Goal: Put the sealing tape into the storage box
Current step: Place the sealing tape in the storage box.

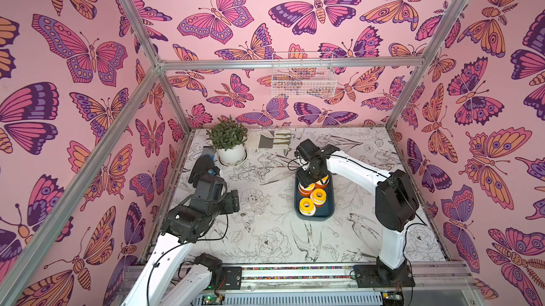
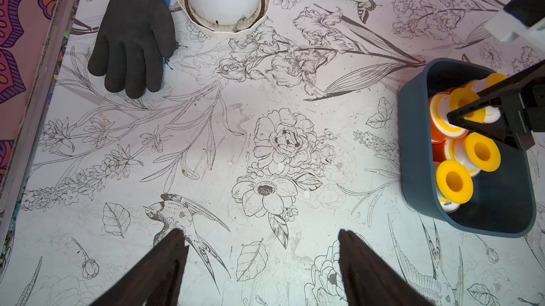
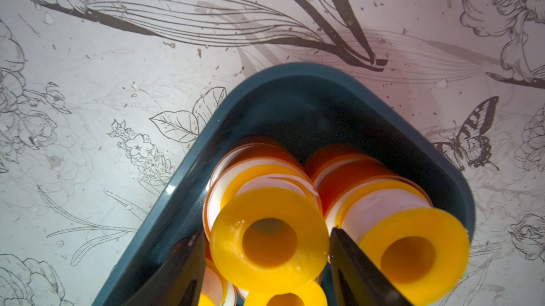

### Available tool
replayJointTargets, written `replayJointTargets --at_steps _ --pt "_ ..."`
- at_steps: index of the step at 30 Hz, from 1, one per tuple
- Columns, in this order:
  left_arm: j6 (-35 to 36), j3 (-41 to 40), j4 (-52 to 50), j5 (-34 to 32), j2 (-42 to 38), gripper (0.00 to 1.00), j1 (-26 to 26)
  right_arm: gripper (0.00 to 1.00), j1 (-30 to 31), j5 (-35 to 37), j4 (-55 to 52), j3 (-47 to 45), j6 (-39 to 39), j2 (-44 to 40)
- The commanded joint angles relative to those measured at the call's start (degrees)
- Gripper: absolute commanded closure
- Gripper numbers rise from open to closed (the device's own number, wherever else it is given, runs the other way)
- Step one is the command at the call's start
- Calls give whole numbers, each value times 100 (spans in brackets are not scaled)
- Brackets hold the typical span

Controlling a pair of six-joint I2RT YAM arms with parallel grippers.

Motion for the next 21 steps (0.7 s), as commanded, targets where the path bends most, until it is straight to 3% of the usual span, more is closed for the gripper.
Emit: replayJointTargets --at_steps 1,13,21 --pt "56 -80 32 69 1 15 42 28 -32 50 -7 168 67 96" --pt "53 -67 36 -20 27 15 41 23 -26 146 406 -120 141 -820" --pt "-188 87 110 -241 -122 13 76 18 -87 1000 1812 -1401 249 -2687"
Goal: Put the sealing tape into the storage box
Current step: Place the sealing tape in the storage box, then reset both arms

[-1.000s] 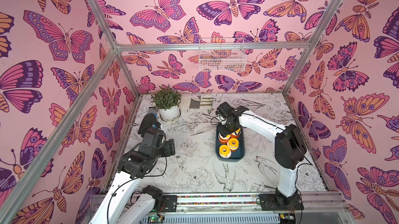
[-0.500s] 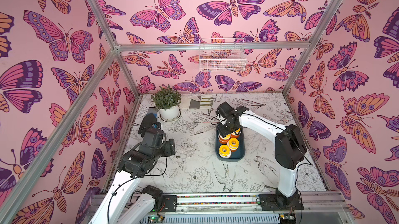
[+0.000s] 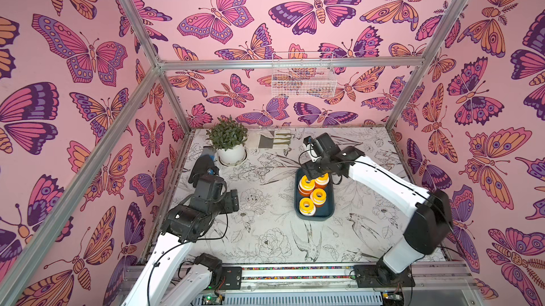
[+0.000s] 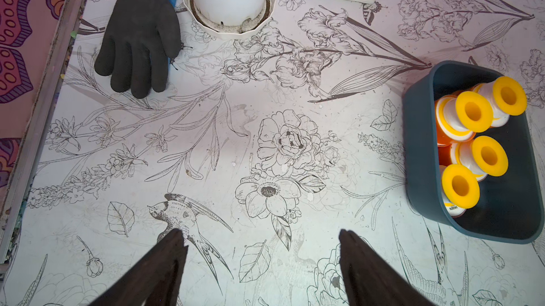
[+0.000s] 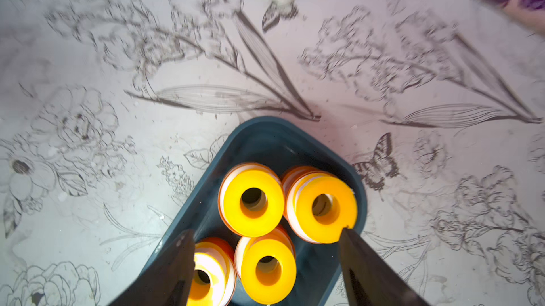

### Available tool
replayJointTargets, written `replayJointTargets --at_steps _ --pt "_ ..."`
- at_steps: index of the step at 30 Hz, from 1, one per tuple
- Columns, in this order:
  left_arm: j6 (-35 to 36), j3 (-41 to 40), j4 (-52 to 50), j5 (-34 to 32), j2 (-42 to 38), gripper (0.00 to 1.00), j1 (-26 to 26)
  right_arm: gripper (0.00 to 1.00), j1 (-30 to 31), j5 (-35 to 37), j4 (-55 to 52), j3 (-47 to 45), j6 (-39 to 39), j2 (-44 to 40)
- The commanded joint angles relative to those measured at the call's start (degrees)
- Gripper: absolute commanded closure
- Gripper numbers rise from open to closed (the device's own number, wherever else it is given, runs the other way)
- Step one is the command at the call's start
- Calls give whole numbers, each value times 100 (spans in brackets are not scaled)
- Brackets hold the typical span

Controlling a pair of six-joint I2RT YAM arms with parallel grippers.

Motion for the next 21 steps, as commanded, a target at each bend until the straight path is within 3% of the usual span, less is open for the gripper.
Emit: replayJointTargets --at_steps 1,5,8,11,16,19,21 --pt "-194 145 147 -96 -128 12 39 15 -78 717 922 -669 166 -885" --pt "-539 256 719 -19 -282 9 39 10 -328 1282 1988 -1891 227 -2063" --pt "-589 -219 1606 -46 -445 7 39 8 -641 1563 2722 -2827 243 -2914" --pt "-264 -1109 2811 -201 -629 7 36 6 -1119 1764 3194 -3762 433 -3683" --pt "584 -2762 5022 -1133 -759 7 41 6 -1639 2650 3586 -4936 629 -4572" --pt "1239 -3645 6561 -1608 -570 6 47 5 -1760 2984 3943 -5438 568 -4888" --pt "1695 -3851 6993 -1638 -380 6 56 5 -1824 3262 4299 -5732 358 -4857"
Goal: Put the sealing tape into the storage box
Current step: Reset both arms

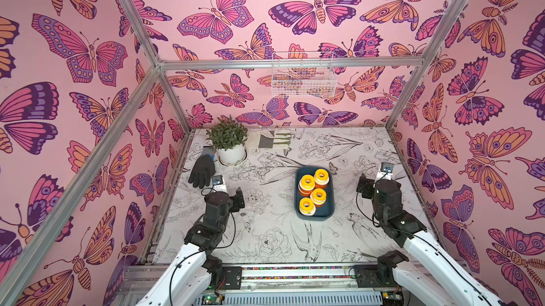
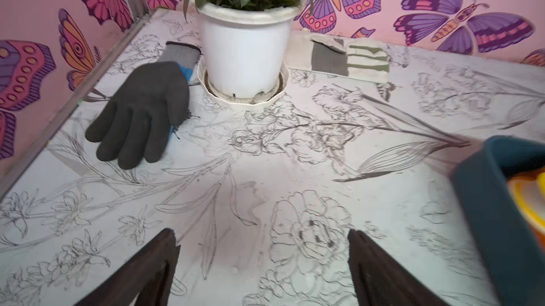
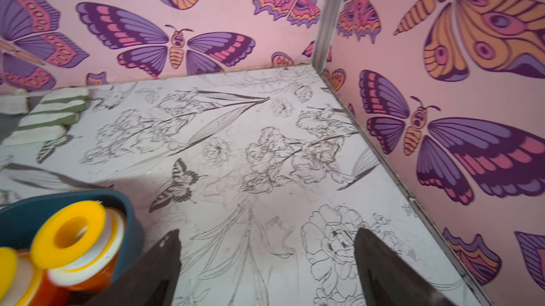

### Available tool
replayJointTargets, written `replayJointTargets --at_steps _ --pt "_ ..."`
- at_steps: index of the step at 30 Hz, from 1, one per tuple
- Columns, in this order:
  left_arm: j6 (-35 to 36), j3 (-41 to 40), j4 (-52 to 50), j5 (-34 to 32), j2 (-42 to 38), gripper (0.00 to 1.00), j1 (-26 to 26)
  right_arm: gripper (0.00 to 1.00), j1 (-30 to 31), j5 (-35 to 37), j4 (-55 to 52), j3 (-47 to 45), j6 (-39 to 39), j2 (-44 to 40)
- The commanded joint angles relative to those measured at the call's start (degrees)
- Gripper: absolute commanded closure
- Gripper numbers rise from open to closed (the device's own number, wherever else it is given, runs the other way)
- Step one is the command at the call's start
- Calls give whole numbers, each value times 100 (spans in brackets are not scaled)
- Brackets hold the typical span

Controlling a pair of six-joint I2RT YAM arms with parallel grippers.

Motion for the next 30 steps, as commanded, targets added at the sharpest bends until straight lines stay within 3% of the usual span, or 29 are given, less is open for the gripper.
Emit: replayJointTargets --at_steps 1,3,6,14,17,20,24,25,30 --pt "951 -306 1901 -672 272 6 52 5 -191 720 918 -354 -202 94" --pt "1240 -409 2443 -1031 667 4 71 4 -477 659 1267 -551 36 381" --pt "1547 -438 2970 -999 1304 1 296 3 -790 458 2036 -829 42 828" --pt "1659 -349 4571 601 3139 3 1179 0 -1087 50 5142 -1286 -455 2816" --pt "1568 -97 4831 920 3770 2 1489 1 -1096 -72 5295 -1254 -784 2956" --pt "1447 78 5134 1147 4486 2 1741 0 -1118 -144 6125 -1426 -990 3326" --pt "1468 299 5373 1397 4919 2 1819 1 -1228 -401 7304 -1367 -1130 4414" --pt "1465 273 5412 1394 4922 1 1829 1 -1239 -513 7362 -1287 -1195 4552" --pt "1600 191 5506 1685 4880 0 1812 1 -1615 -1181 5583 -546 -872 4523"
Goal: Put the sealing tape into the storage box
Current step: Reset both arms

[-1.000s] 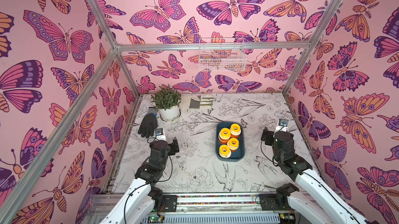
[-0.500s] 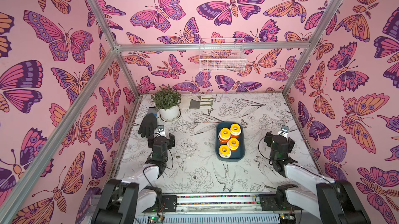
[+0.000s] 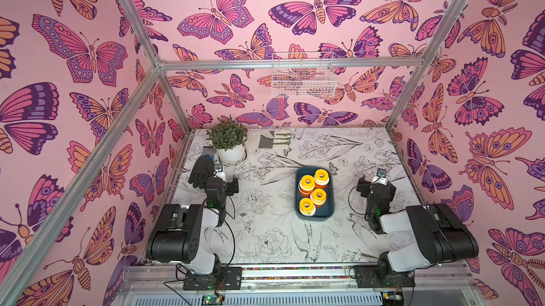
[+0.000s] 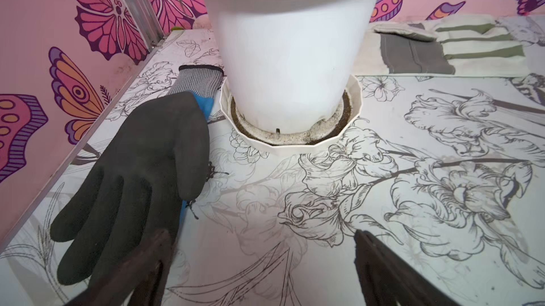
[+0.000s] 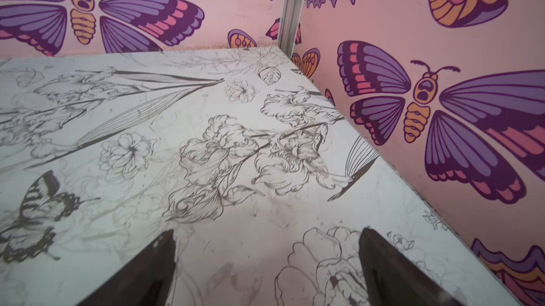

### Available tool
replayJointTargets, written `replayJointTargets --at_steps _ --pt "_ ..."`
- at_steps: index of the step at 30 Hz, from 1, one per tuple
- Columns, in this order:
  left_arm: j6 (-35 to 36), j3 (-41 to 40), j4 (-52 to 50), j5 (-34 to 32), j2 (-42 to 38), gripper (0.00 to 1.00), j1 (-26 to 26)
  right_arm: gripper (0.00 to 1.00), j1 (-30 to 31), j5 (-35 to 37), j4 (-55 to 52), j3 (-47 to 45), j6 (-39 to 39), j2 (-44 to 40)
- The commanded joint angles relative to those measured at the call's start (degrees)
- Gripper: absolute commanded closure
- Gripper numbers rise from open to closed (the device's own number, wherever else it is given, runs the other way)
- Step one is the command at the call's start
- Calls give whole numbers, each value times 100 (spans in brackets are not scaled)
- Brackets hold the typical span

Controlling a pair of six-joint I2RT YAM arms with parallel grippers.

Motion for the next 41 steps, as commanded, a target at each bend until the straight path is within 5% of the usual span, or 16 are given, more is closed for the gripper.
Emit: replayJointTargets --at_steps 1,41 --pt "86 -56 381 350 -12 2 22 1 -270 -719 -755 611 165 5" --pt "-89 153 -43 593 3 0 242 1 -476 -892 -1050 717 364 -43"
